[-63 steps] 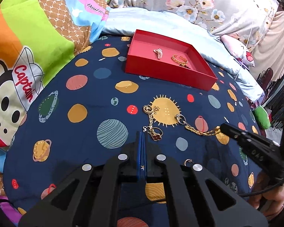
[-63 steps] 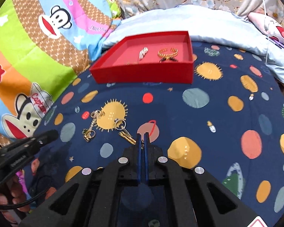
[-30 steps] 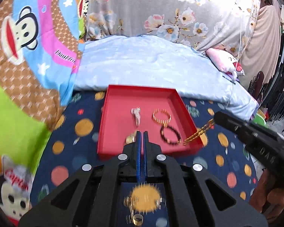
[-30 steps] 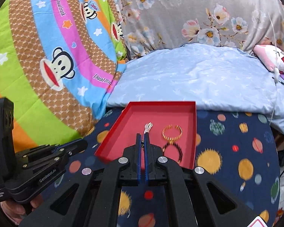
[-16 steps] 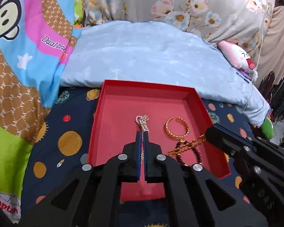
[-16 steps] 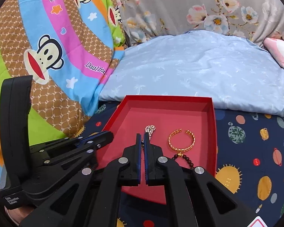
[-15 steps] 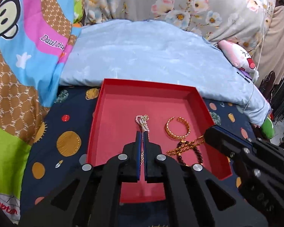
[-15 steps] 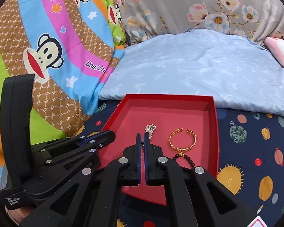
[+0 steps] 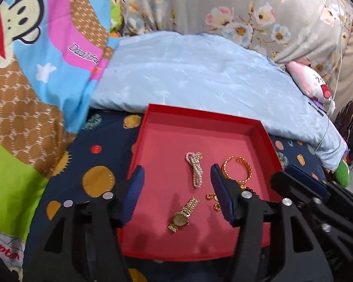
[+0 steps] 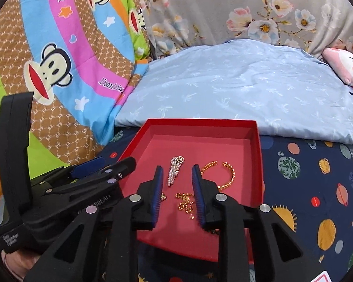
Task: Organize jewelry
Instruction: 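Lower both chains into the red tray and open both tools, then withdraw both tools from the tray back over the remaining jewelry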
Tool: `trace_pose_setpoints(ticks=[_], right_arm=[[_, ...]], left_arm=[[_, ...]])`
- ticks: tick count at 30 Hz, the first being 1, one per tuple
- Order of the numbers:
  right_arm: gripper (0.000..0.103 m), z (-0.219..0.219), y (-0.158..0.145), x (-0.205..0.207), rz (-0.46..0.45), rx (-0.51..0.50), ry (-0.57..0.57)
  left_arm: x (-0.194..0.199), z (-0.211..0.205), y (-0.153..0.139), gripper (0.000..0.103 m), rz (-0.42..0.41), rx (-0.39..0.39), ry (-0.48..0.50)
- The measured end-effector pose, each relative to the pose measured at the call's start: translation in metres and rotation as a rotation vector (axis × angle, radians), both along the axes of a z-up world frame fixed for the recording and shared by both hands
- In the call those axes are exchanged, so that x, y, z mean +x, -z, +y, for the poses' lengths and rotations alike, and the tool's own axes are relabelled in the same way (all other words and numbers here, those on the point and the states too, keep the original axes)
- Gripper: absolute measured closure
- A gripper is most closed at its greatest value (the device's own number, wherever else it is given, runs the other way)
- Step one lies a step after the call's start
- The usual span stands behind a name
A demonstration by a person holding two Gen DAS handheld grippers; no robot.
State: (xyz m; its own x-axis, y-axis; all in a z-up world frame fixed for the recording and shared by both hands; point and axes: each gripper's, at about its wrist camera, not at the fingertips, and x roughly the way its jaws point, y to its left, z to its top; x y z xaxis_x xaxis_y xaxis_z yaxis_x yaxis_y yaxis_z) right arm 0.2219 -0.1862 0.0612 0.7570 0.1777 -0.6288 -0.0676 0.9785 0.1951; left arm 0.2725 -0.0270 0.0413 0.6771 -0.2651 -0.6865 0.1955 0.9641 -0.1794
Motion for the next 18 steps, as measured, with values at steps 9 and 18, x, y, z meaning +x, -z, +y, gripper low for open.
trace_pose_setpoints(ticks=[9,18], right_arm=[[0.071,-0.018,-0.007,-0.089,-0.014,0.066,0.027],[0.071,-0.012,0.026,-0.166,0.083,0.067,0.029]], left_arm=[[-0.069,0.031,-0.009,0.042,-0.007,-0.038,-0.033],[-0.157,0.046,0.021,0.042,0.061,0.01,-0.015]])
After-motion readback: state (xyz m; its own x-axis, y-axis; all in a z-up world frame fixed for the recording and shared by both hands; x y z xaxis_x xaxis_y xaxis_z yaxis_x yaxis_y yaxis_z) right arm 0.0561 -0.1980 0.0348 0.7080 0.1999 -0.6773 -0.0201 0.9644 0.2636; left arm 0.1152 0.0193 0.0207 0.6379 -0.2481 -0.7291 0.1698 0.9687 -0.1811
